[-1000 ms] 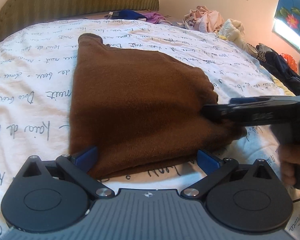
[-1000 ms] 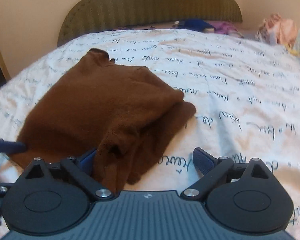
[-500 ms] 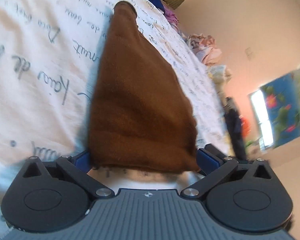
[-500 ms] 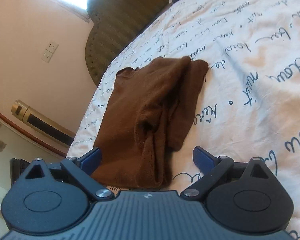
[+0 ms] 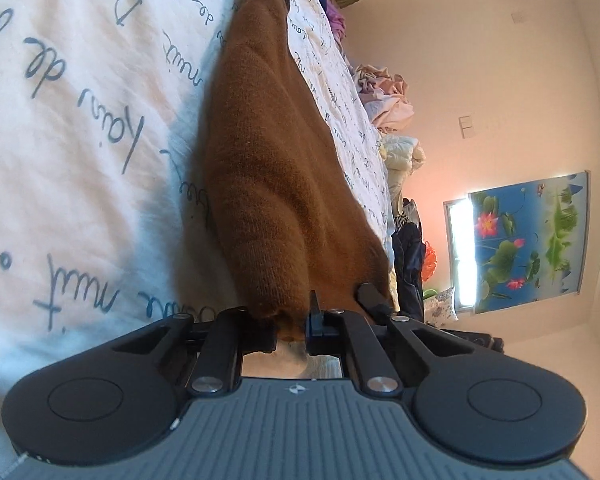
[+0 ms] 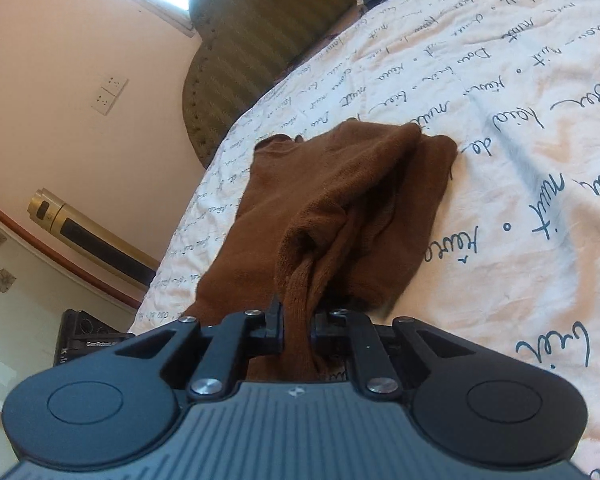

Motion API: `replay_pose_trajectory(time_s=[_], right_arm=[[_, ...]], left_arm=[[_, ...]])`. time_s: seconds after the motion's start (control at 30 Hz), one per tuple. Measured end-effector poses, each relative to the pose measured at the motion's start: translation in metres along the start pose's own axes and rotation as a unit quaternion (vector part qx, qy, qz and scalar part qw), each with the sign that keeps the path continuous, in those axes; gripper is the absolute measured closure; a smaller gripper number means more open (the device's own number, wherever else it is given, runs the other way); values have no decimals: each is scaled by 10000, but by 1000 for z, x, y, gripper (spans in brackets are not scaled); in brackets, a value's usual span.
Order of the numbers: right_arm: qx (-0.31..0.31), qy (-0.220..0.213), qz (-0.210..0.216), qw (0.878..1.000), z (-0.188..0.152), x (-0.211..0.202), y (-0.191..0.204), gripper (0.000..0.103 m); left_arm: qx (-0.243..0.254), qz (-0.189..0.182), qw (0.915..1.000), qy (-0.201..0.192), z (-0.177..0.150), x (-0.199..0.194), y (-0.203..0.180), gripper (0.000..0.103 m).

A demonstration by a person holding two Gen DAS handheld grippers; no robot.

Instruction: Fold small clothes

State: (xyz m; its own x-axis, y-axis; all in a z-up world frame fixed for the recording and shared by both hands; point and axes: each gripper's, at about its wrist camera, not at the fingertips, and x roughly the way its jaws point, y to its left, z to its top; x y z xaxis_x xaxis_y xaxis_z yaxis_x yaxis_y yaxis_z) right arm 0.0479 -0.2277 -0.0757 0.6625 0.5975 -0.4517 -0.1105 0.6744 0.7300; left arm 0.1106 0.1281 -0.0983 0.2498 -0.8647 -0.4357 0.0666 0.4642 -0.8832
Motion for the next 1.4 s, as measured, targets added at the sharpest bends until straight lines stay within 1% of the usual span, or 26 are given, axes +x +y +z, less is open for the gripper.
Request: replay_pose_trajectory(time_s=[0.2,0.23,0.33,0.37,0.4,0.43,0.47,0.5,0.53,0.57,0.6,0.67,0.73,0.77,0.8,0.83,0.9,0.93,0.97,1.0,1.1,1.2,1.23,1.3,1.33,1.4], right_arm=[[-105,61,-39,9999,-8,-5,2,93],[-110,49,-89,9999,-9,-6,-1,93],[-396,94,-592,9974,-16,-5,-11,87],[-302,254,-626,9973,-15,-1,-16,76],[-236,271,-636,9973,-13,-4,-18,54],[-268,143,-689,9972,-9,-10,-16,40],[-291,-72,-731,9969,-5,-19,-14,11],[-272,-359,-810,9957,1,-26,-15,0],[-231,-564,-871,9943,8,-30,-17,0],[-189,-616,-823,9945,19,-28,-21,0],[-92,-681,-757,9948,29,-24,-25,1],[-90,-722,-724,9947,46,-11,-23,1],[-320,-726,-480,9957,55,3,-14,20],[-149,-573,-534,9968,60,11,-15,43],[102,-429,-842,9955,65,19,-18,49],[169,-432,-1035,9935,65,18,-20,49],[273,-302,-982,9943,67,27,-25,50],[346,-272,-941,9946,67,29,-28,55],[315,-310,-915,9948,66,29,-28,86],[250,-379,-984,9941,65,29,-27,96],[22,-645,-980,9931,59,20,-16,97],[-180,-893,-1105,9897,54,10,-4,98],[-214,-947,-1177,9883,50,9,-4,98],[-339,-740,-1557,9845,43,20,-14,98],[-228,-623,-1579,9852,40,26,-24,98],[-133,-759,-1473,9861,35,20,-31,97]], left_arm=[[-44,-64,9999,-95,-18,-17,5,97],[8,4,10000,-89,-22,-19,6,103],[62,423,9989,-193,-23,-25,16,103],[88,431,9988,-235,-21,-31,17,103],[221,457,9983,-291,-20,-38,13,103],[395,531,9971,-383,-19,-46,3,95],[527,572,9960,-437,-17,-52,-6,84],[695,569,9948,-486,-14,-55,-18,58],[931,544,9927,-547,-12,-55,-33,35],[1110,517,9906,-613,-10,-53,-45,27],[1303,450,9883,-653,-9,-46,-59,18],[1629,431,9839,-588,-5,-26,-81,16],[1965,603,9775,-476,-8,4,-98,15],[2031,635,9762,-428,-9,14,-100,15],[2093,666,9749,-353,-11,24,-100,15],[2158,715,9735,-254,-11,34,-100,15],[2277,1008,9684,-120,-12,48,-95,15],[2396,1207,9633,-37,-12,52,-89,17],[2489,1324,9594,8,-13,54,-85,18],[2556,1393,9567,34,-13,52,-80,24],[2675,1489,9519,133,-10,43,-73,33],[2910,1646,9421,252,-10,40,-69,43],[2997,1647,9392,296,-11,40,-69,43],[3247,1700,9297,369,-14,41,-70,43],[3345,1728,9256,401,-15,41,-71,43],[3420,1724,9226,454,-16,39,-73,42]])
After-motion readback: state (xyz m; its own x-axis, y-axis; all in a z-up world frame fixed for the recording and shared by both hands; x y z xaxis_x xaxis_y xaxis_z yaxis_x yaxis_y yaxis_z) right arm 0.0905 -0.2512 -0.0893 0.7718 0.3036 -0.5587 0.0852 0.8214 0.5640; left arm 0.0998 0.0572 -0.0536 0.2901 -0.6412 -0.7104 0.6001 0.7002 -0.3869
